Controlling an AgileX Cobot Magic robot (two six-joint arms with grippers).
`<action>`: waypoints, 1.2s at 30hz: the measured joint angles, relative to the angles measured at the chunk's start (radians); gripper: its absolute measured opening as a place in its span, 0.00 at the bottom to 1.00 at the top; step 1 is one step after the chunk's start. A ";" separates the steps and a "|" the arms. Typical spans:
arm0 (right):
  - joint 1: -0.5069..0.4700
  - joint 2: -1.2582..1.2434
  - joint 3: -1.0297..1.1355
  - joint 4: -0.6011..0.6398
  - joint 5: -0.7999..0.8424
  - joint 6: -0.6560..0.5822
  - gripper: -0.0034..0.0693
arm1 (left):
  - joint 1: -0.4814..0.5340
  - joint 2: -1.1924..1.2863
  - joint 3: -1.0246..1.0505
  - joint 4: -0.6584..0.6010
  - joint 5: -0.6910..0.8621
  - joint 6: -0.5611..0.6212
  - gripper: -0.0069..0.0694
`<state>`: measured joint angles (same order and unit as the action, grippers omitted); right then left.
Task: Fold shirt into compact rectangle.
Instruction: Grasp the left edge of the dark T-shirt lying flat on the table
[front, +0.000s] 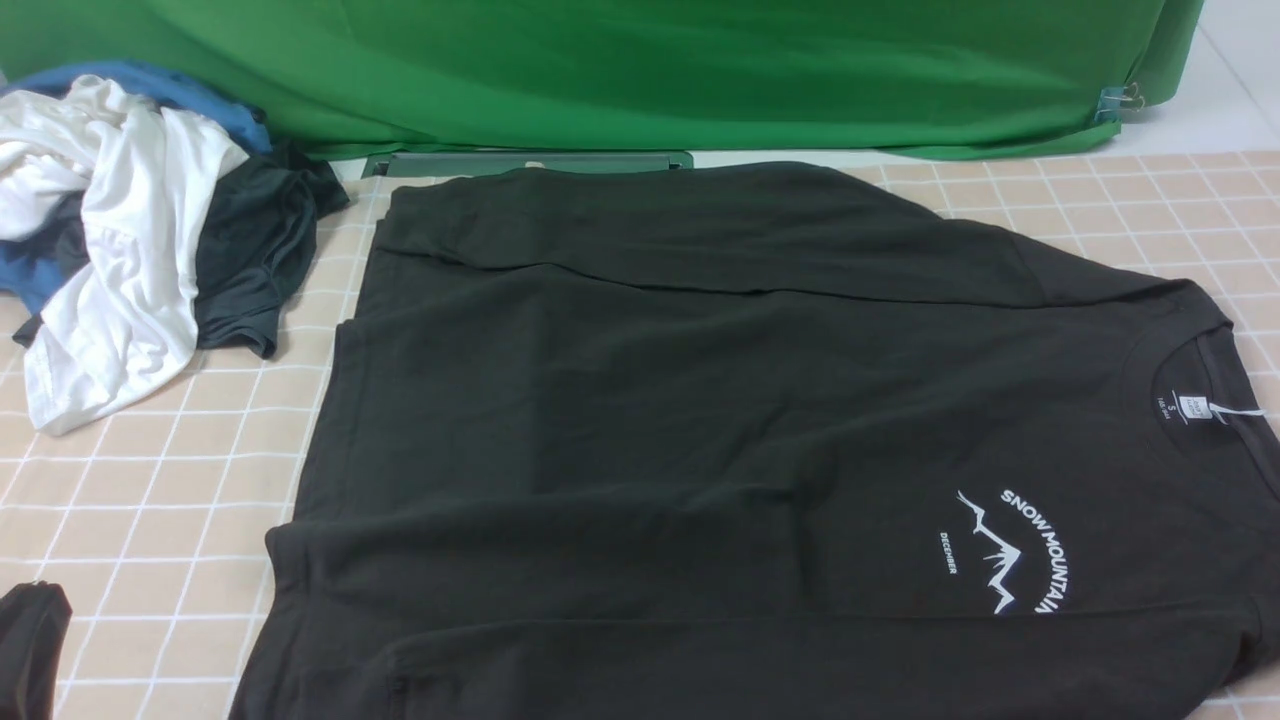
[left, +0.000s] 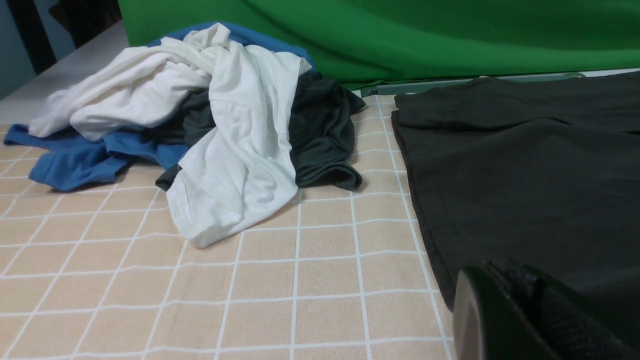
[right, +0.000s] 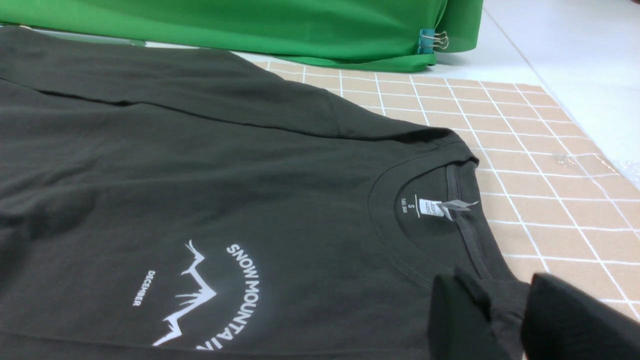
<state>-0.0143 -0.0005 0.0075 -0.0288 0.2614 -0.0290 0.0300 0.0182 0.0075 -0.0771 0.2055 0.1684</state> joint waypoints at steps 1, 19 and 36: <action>0.000 0.000 0.000 0.000 0.000 0.000 0.38 | 0.000 0.000 0.000 -0.011 -0.012 -0.002 0.12; 0.000 0.000 0.000 0.003 -0.005 0.000 0.38 | 0.000 0.000 0.000 -0.298 -0.598 -0.431 0.12; 0.000 0.000 0.000 0.166 -0.427 0.274 0.38 | 0.000 0.638 -0.814 -0.176 0.638 -0.201 0.12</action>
<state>-0.0143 -0.0005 0.0075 0.1371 -0.1658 0.2454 0.0300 0.6557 -0.8068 -0.2531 0.8436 -0.0327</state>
